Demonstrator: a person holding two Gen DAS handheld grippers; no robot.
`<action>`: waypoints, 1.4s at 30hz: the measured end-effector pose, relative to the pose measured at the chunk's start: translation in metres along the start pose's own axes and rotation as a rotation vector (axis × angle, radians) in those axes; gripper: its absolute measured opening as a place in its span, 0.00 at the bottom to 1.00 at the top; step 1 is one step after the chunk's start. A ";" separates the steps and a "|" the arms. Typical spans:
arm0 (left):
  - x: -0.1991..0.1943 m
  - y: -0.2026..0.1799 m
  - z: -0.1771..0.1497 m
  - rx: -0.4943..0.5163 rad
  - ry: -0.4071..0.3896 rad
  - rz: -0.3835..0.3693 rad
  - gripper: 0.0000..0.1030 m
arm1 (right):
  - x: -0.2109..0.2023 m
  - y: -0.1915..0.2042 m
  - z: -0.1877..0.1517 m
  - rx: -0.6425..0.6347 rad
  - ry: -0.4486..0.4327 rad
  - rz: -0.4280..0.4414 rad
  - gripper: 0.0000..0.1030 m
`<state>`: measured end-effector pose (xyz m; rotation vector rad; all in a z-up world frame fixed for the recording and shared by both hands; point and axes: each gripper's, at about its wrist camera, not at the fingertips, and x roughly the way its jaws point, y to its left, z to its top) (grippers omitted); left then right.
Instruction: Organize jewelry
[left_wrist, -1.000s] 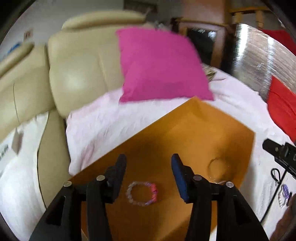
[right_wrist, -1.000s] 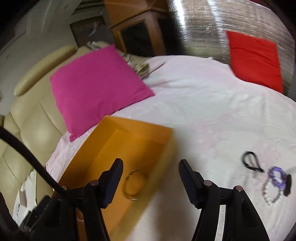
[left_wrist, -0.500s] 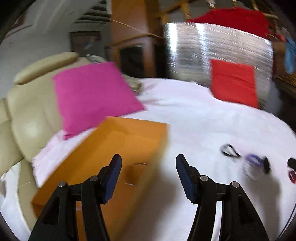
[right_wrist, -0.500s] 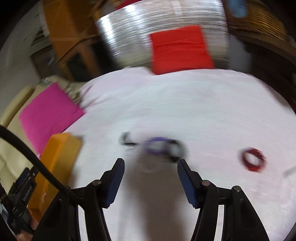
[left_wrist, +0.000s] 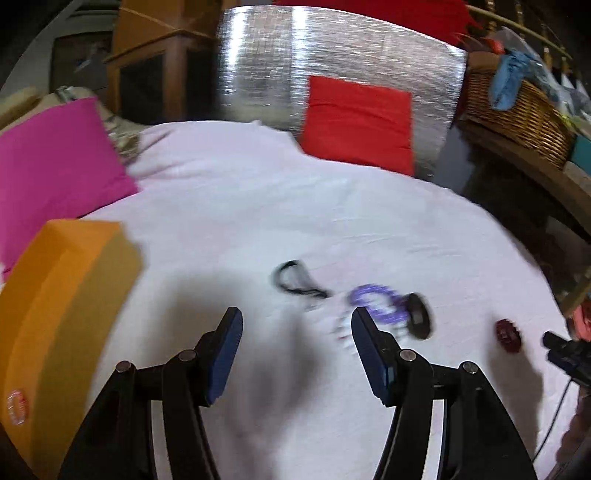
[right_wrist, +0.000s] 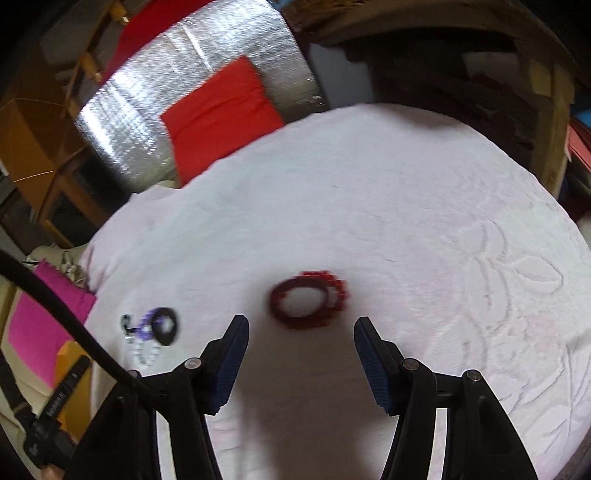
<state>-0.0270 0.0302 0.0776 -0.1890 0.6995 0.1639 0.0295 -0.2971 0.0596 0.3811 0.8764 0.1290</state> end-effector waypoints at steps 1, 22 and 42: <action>0.005 -0.008 0.000 0.016 -0.001 -0.012 0.60 | 0.003 -0.007 0.001 0.010 0.002 -0.004 0.59; 0.075 -0.097 0.001 0.224 0.108 -0.191 0.09 | 0.047 -0.040 0.019 0.040 0.015 -0.003 0.57; 0.003 -0.065 0.002 0.250 0.038 -0.258 0.08 | 0.032 -0.005 0.011 -0.101 0.012 -0.011 0.09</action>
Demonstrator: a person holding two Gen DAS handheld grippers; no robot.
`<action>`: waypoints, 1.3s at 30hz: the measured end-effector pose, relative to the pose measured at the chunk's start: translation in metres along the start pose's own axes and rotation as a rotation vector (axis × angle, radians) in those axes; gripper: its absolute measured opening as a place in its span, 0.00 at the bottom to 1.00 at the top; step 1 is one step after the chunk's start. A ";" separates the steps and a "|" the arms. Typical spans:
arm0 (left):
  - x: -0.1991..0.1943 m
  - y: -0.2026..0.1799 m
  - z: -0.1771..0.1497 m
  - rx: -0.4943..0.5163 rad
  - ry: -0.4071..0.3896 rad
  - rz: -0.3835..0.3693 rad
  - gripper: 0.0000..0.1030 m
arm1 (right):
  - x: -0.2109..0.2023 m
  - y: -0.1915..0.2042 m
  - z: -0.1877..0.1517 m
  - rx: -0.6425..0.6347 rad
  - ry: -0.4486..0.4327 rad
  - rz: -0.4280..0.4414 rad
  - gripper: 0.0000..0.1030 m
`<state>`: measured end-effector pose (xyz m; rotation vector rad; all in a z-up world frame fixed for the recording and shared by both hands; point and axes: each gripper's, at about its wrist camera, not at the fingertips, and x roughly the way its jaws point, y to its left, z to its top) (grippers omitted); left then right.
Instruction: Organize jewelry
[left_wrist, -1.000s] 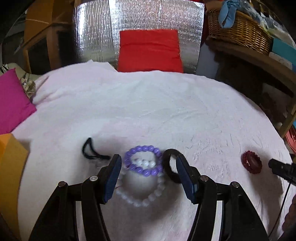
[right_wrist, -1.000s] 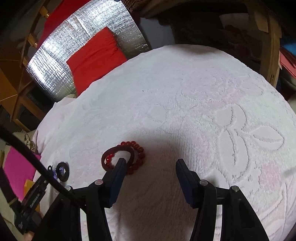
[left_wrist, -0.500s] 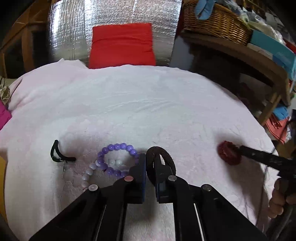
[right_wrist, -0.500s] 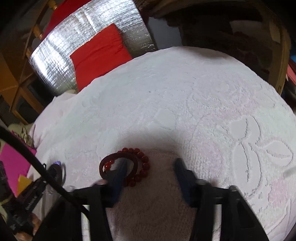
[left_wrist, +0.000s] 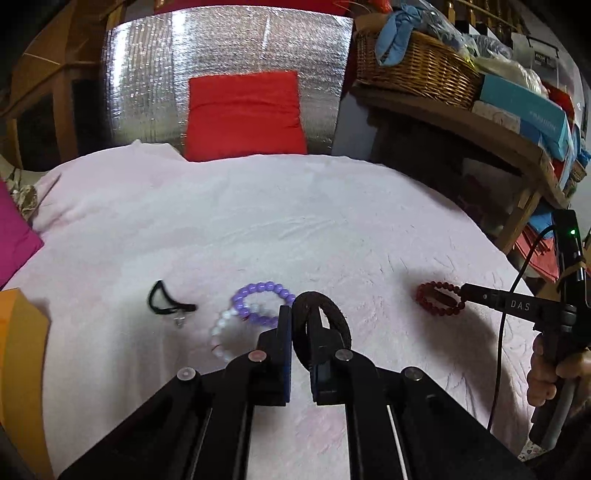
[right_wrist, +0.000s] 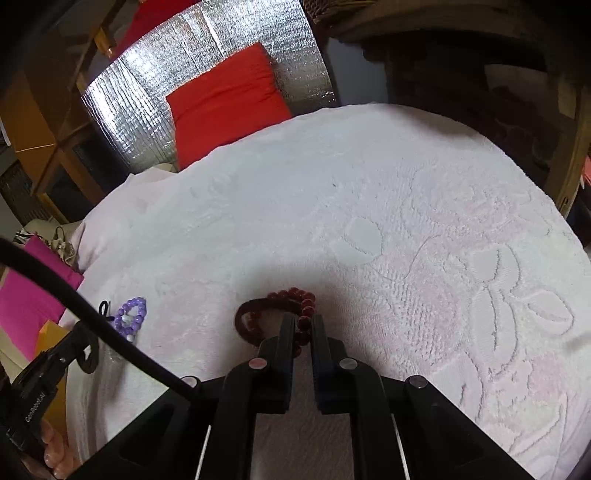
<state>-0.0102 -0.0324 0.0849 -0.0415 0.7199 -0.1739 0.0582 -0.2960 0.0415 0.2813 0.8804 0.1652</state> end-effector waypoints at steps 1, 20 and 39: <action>-0.002 0.002 0.000 -0.001 0.000 0.006 0.08 | 0.000 0.000 0.000 0.009 0.009 -0.003 0.09; -0.014 0.042 -0.008 -0.048 0.028 0.096 0.08 | 0.011 0.014 0.000 -0.009 0.054 -0.009 0.12; -0.057 0.092 -0.012 -0.180 -0.021 0.179 0.08 | -0.029 0.081 -0.010 -0.046 -0.003 0.371 0.09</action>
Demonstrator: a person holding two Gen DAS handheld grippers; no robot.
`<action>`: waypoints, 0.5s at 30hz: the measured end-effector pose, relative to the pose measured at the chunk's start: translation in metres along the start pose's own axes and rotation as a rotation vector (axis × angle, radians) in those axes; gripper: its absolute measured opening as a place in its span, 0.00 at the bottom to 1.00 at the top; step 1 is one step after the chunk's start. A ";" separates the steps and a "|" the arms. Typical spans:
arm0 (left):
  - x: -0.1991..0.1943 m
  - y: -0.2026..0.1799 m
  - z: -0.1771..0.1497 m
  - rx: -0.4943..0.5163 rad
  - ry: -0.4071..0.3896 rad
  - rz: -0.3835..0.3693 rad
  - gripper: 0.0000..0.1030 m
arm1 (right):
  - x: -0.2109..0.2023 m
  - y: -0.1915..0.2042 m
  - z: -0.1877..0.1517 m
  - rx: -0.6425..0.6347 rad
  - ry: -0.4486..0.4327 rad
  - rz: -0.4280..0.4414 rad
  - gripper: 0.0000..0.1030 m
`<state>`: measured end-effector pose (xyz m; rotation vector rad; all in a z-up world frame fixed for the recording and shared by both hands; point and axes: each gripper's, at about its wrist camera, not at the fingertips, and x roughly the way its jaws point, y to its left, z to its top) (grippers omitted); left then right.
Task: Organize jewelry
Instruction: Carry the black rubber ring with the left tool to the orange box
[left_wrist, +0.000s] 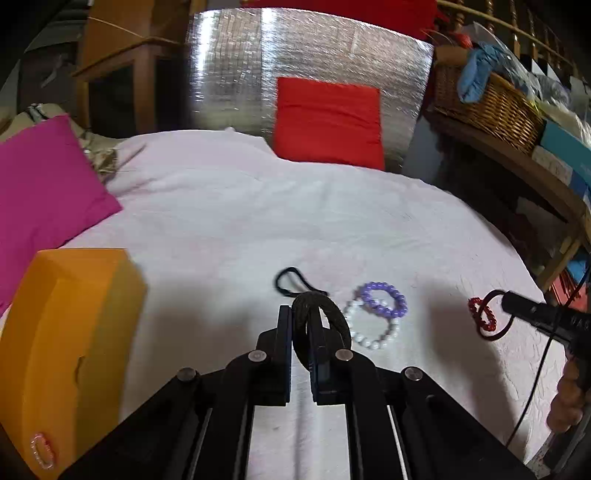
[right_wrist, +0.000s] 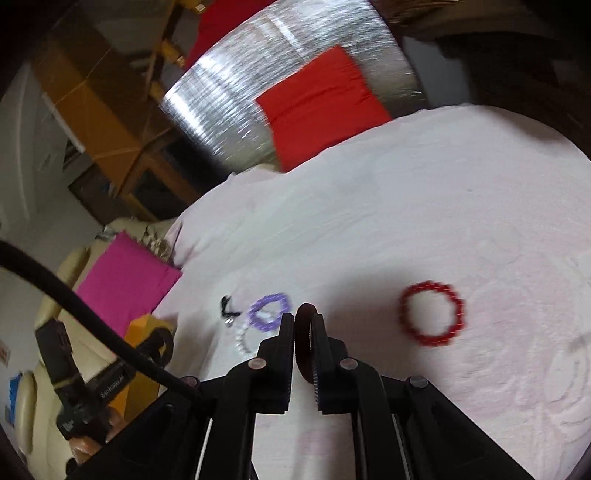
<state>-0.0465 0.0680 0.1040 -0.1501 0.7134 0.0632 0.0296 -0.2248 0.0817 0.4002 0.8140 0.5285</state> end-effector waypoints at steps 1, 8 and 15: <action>-0.006 0.007 -0.001 -0.013 -0.006 0.005 0.08 | 0.005 0.009 -0.003 -0.016 0.007 0.004 0.09; -0.054 0.064 -0.010 -0.141 -0.054 0.109 0.08 | 0.044 0.090 -0.018 -0.108 0.065 0.112 0.09; -0.081 0.153 -0.031 -0.287 -0.045 0.322 0.08 | 0.100 0.192 -0.035 -0.214 0.146 0.218 0.09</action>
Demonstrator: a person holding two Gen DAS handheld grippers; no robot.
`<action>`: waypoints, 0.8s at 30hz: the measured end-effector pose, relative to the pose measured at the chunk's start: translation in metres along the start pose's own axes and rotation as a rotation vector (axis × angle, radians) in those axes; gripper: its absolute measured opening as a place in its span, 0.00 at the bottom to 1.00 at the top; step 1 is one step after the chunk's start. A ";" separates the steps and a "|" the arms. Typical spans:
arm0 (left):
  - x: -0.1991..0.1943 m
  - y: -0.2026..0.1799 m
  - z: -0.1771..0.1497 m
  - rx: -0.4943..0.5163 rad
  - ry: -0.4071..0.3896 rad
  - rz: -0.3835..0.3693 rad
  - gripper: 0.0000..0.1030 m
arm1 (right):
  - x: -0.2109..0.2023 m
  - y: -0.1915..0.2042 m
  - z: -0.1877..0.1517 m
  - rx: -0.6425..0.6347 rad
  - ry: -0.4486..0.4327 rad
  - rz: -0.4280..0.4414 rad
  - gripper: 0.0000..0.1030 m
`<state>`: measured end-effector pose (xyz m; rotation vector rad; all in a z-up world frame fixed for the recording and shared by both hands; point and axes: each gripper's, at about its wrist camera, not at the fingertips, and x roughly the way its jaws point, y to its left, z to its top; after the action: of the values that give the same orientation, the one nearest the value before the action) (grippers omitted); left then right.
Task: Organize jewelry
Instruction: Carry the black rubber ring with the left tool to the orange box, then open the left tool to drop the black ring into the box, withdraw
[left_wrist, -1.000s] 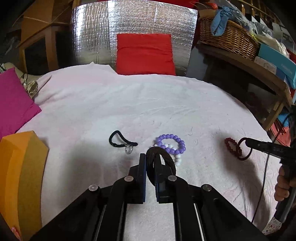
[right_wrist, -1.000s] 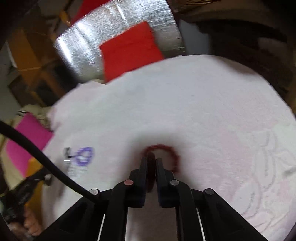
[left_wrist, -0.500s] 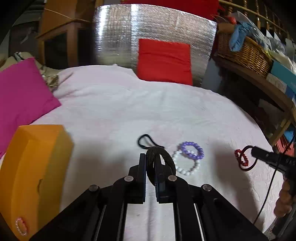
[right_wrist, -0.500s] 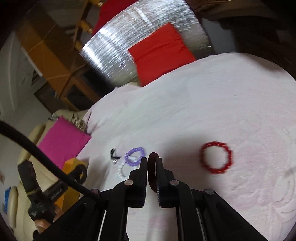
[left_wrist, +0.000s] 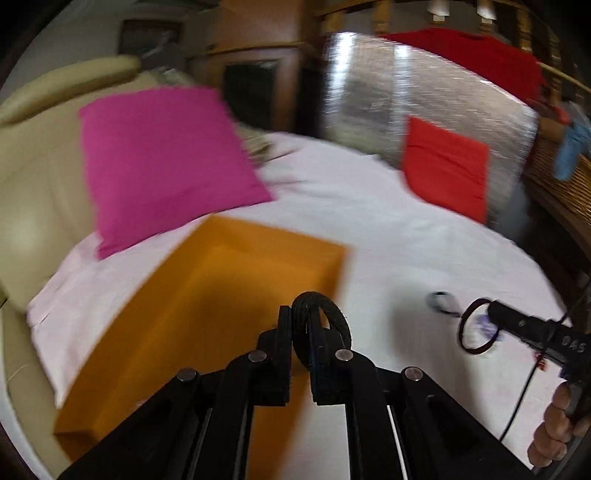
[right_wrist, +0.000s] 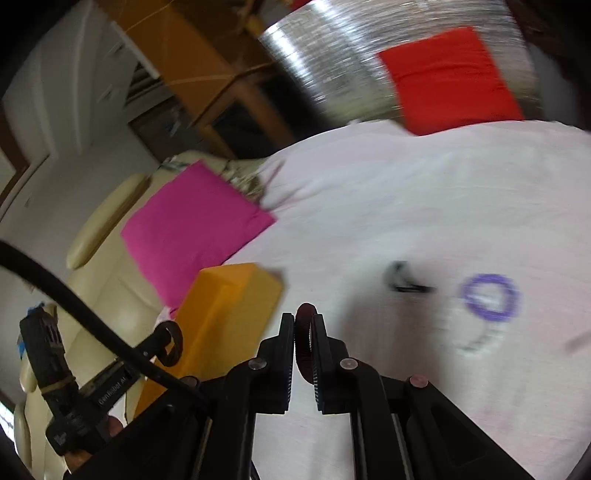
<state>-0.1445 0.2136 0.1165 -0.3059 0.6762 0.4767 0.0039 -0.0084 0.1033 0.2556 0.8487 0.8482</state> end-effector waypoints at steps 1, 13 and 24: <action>0.005 0.011 -0.001 -0.023 0.019 0.027 0.08 | 0.009 0.009 0.000 -0.011 0.010 0.005 0.09; 0.051 0.081 -0.016 -0.170 0.247 0.167 0.08 | 0.120 0.117 0.005 -0.144 0.107 0.041 0.09; 0.051 0.074 -0.012 -0.173 0.223 0.252 0.53 | 0.155 0.106 0.022 -0.009 0.125 0.051 0.40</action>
<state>-0.1548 0.2878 0.0654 -0.4439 0.8988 0.7515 0.0181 0.1793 0.0864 0.2185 0.9583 0.9228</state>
